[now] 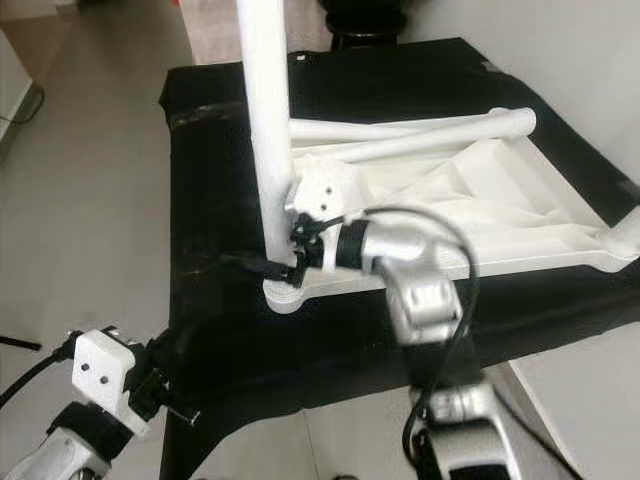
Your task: Building children table
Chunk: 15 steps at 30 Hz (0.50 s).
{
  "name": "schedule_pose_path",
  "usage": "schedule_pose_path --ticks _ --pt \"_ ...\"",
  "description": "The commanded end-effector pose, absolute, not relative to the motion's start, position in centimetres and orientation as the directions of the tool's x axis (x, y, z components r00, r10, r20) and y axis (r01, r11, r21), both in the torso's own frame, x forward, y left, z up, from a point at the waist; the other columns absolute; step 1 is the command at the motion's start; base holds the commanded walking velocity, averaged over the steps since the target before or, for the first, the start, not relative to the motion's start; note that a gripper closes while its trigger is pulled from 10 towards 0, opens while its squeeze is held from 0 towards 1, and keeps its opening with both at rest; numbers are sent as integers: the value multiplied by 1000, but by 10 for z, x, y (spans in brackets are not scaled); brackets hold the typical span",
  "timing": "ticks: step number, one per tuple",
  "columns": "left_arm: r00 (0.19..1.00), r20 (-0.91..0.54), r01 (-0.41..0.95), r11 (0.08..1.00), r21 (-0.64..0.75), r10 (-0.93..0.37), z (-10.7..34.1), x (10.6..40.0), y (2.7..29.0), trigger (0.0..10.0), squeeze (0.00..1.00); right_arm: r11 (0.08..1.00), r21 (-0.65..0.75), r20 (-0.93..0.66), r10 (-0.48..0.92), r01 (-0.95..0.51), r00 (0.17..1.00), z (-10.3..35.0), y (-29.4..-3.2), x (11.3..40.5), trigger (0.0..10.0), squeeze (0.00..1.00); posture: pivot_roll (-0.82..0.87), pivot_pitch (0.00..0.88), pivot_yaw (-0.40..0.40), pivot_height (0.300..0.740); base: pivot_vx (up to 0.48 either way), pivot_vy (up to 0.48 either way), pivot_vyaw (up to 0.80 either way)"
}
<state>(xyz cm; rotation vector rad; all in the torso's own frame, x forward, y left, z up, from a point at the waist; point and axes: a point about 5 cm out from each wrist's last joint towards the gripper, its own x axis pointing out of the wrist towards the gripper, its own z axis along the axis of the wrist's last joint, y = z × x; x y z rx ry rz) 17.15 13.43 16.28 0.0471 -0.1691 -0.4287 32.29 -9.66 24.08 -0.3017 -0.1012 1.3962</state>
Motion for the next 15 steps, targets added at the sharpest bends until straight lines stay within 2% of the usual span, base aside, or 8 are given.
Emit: schedule_pose_path --ticks 1,10,11,13,14,15 --pt "897 143 412 908 78 -419 162 167 133 10000 0 6 -213 -153 987 -977 39 235 -90 325 10000 0 68 181 -13 740 0 0 0" --pt "897 134 414 907 81 -422 164 160 132 10000 0 -116 -157 -178 980 -981 -88 244 -91 338 10000 0 88 203 -14 740 0 0 0" --pt "897 132 415 906 82 -423 164 159 132 10000 0 -144 -150 -179 977 -978 -117 246 -92 339 7922 0 100 210 -8 740 0 0 0" --pt "896 130 416 906 82 -424 164 158 132 10000 0 -162 -146 -179 974 -976 -135 247 -91 340 7922 0 100 210 -8 740 0 0 0" --pt "895 127 419 904 82 -427 164 157 132 10000 0 -178 -142 -178 972 -974 -151 249 -91 343 0 0 115 216 -7 740 0 0 0" --pt "895 127 419 904 82 -427 164 157 132 10000 0 -178 -142 -178 972 -974 -151 249 -91 343 0 0 115 216 -7 740 0 0 0"
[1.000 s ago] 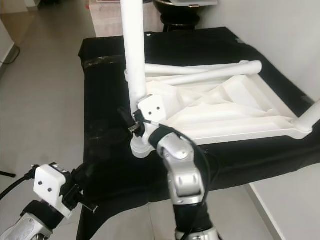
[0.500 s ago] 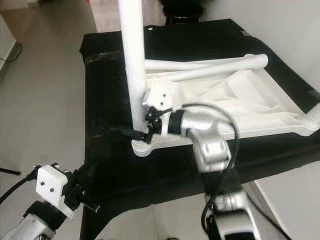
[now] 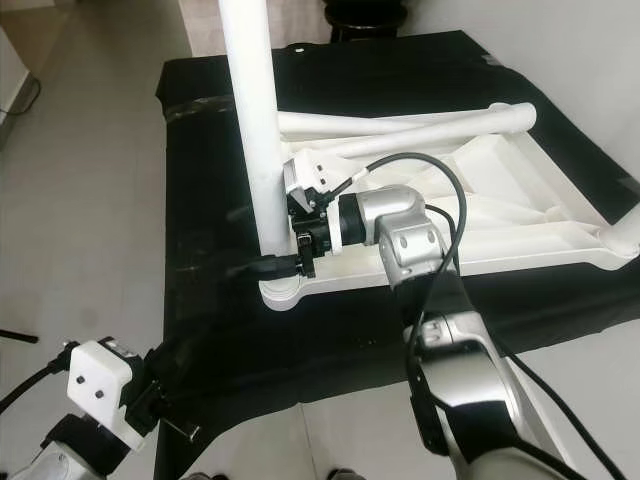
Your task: Building children table
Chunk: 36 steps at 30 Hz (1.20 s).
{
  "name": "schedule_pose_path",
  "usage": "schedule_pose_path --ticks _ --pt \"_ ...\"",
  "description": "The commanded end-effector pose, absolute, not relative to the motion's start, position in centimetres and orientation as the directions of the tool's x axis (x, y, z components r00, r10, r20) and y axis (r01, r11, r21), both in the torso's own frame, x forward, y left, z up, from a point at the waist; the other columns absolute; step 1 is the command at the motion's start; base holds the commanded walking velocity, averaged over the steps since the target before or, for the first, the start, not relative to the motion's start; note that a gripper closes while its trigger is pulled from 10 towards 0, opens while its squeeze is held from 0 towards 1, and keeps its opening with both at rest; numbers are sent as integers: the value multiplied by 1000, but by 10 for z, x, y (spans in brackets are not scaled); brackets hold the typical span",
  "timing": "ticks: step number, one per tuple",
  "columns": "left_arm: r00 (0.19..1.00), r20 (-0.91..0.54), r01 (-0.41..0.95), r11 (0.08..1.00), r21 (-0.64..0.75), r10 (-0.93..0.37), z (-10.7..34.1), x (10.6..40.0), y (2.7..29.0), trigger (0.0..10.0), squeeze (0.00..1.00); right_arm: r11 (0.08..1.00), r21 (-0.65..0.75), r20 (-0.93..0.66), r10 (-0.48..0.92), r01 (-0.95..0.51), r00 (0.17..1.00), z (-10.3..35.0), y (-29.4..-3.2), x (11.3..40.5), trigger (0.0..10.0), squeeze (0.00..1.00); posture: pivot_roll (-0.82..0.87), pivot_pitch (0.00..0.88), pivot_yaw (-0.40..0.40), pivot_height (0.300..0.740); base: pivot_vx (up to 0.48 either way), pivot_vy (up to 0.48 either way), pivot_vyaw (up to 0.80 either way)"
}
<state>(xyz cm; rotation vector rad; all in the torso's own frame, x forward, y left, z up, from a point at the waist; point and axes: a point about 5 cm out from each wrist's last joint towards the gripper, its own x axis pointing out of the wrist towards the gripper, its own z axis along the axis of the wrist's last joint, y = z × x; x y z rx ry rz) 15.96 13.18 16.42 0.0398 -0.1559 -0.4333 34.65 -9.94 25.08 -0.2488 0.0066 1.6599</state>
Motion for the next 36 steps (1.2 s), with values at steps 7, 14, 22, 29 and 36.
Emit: schedule_pose_path --ticks 7,14,22,29,36 --pt "894 120 425 901 83 -432 165 155 131 10000 0 -184 -136 -175 972 -973 -159 253 -93 351 0 0 130 221 -12 740 0 0 0" --pt "895 120 422 903 82 -429 166 155 130 10000 0 -164 -131 -176 974 -978 -140 248 -102 351 0 0 120 226 -16 740 0 0 0" --pt "896 126 419 904 86 -427 166 158 132 10000 0 680 -203 -249 660 -704 709 161 -95 307 0 0 98 223 -18 740 0 0 0" --pt "892 126 426 900 91 -435 163 167 133 10000 0 769 -221 -208 563 -599 800 157 -82 297 0 0 89 166 -18 740 0 0 0" --pt "893 135 419 903 95 -428 162 171 134 10000 0 768 -226 -201 565 -599 800 157 -79 303 980 0 75 151 -25 740 0 0 0"
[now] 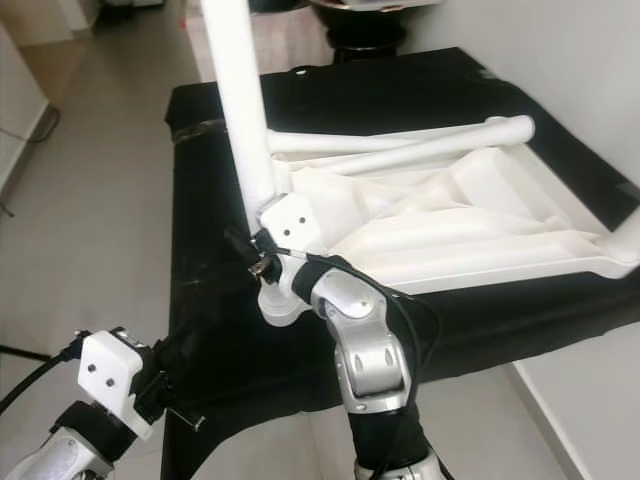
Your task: Building children table
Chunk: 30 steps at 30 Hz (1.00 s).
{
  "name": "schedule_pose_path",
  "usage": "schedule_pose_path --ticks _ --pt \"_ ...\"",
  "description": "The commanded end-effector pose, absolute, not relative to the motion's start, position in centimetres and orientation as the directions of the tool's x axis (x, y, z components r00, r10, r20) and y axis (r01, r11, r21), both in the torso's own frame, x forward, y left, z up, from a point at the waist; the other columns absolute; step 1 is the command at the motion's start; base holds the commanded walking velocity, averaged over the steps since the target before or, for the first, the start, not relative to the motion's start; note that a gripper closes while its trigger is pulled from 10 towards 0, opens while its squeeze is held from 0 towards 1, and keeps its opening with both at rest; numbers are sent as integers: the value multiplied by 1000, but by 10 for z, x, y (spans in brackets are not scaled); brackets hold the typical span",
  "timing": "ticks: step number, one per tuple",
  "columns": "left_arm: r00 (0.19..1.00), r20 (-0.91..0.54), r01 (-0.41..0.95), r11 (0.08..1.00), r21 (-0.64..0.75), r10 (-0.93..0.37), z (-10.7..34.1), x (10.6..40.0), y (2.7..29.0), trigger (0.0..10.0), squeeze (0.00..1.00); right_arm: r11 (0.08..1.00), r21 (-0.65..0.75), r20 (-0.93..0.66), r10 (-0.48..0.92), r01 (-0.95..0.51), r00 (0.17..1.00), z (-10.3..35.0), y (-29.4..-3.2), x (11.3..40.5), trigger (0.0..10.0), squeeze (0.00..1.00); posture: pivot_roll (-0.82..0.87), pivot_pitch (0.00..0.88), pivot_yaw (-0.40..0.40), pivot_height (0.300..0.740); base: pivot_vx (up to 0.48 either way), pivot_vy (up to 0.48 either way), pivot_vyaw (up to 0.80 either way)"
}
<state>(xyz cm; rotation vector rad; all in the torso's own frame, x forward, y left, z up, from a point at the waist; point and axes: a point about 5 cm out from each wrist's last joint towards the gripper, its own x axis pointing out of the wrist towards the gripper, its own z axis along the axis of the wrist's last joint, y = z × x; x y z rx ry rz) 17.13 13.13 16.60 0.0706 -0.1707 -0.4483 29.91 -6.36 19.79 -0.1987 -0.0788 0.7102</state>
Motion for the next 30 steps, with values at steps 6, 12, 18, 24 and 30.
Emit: schedule_pose_path --ticks 6,12,18,24,30 --pt "898 143 406 909 95 -416 162 173 134 10000 0 691 -129 -91 706 -711 703 185 -75 304 10000 1000 65 139 -26 740 0 0 0" --pt "896 144 411 907 90 -420 162 172 132 10000 0 259 -190 -22 963 -947 268 224 -83 298 10000 0 78 144 -25 740 0 0 0" --pt "895 142 413 906 89 -422 162 168 131 10000 0 67 -190 -137 986 -980 94 223 -100 315 10000 0 104 157 -29 740 0 0 0" --pt "896 133 415 905 89 -424 163 162 131 10000 0 35 -193 -134 989 -981 62 235 -104 338 10000 0 125 182 -21 740 0 0 0" --pt "894 125 423 902 86 -431 164 158 130 10000 0 22 -186 -127 991 -982 46 239 -107 347 10000 0 132 194 -17 740 0 0 0"
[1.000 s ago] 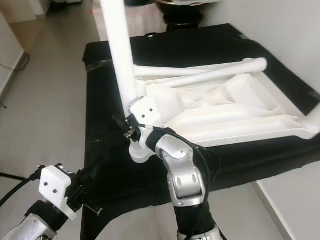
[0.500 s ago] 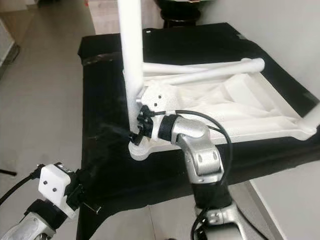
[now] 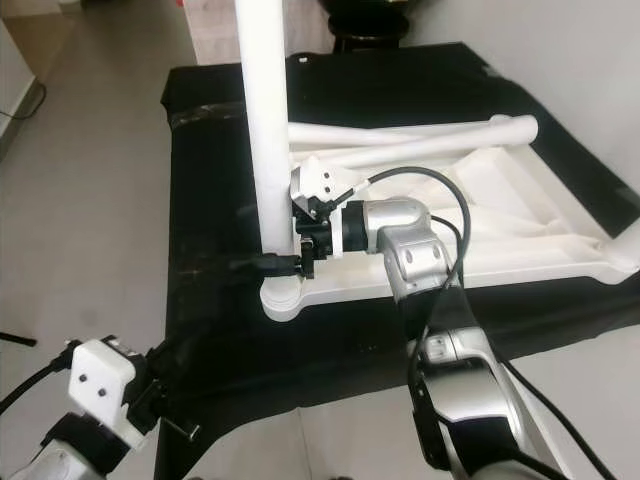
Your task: Building children table
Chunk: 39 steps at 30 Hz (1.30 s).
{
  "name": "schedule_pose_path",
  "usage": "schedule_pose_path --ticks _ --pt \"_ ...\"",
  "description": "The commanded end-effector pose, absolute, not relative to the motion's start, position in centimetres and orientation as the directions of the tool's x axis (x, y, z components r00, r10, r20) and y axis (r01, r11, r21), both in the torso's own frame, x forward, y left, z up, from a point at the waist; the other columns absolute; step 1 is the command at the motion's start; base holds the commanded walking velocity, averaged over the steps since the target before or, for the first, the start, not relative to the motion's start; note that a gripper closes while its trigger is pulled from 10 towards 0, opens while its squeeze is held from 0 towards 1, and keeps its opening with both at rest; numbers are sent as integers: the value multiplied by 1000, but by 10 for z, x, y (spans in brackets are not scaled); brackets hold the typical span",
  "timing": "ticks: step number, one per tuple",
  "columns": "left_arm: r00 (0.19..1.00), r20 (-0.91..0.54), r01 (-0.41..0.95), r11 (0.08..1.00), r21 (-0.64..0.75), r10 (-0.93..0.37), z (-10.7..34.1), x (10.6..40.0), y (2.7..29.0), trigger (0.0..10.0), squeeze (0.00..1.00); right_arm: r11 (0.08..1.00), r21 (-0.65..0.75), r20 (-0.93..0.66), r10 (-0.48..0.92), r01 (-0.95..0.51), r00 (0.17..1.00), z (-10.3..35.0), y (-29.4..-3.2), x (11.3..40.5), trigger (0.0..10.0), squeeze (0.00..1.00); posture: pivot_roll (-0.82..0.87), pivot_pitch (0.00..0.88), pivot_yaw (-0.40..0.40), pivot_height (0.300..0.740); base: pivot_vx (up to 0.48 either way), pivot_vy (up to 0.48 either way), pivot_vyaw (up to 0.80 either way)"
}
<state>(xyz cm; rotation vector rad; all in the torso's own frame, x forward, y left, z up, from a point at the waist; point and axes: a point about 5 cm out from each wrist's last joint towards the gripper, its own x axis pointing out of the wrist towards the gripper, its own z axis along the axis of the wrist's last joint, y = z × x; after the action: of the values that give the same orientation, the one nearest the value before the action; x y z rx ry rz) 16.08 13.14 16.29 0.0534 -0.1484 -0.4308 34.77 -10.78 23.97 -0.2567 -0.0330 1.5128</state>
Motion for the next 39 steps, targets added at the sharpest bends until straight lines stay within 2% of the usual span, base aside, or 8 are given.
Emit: schedule_pose_path --ticks 1,17,21,22,24,27,38,39 --pt "894 122 424 902 85 -432 164 157 130 10000 0 1 -174 -124 992 -985 23 239 -108 348 0 0 142 206 -14 740 0 0 0" --pt "893 113 429 900 78 -435 164 154 130 10000 0 -12 -129 -96 995 -992 0 234 -129 351 0 0 119 221 -14 740 0 0 0" --pt "894 119 425 902 77 -432 164 156 130 10000 0 275 -122 -61 957 -954 284 214 -127 339 0 0 94 210 -32 740 0 0 0" --pt "895 121 422 903 79 -428 163 157 131 10000 0 571 -133 -70 810 -810 582 193 -114 336 0 0 69 210 -25 740 0 0 0" --pt "895 121 422 903 79 -428 163 157 131 10000 0 571 -133 -70 810 -810 582 193 -114 336 0 0 69 210 -25 740 0 0 0" --pt "893 129 424 902 82 -431 164 163 133 10000 0 801 -200 -71 562 -564 824 167 -97 305 0 0 59 204 -6 740 0 0 0" --pt "894 134 420 904 82 -428 160 175 138 10000 0 798 -249 -82 547 -548 833 164 -85 311 0 0 40 146 -6 740 0 0 0" --pt "898 140 408 909 84 -416 161 178 139 10000 0 764 -209 -96 606 -611 790 170 -83 312 10000 0 40 142 -4 740 0 0 0"
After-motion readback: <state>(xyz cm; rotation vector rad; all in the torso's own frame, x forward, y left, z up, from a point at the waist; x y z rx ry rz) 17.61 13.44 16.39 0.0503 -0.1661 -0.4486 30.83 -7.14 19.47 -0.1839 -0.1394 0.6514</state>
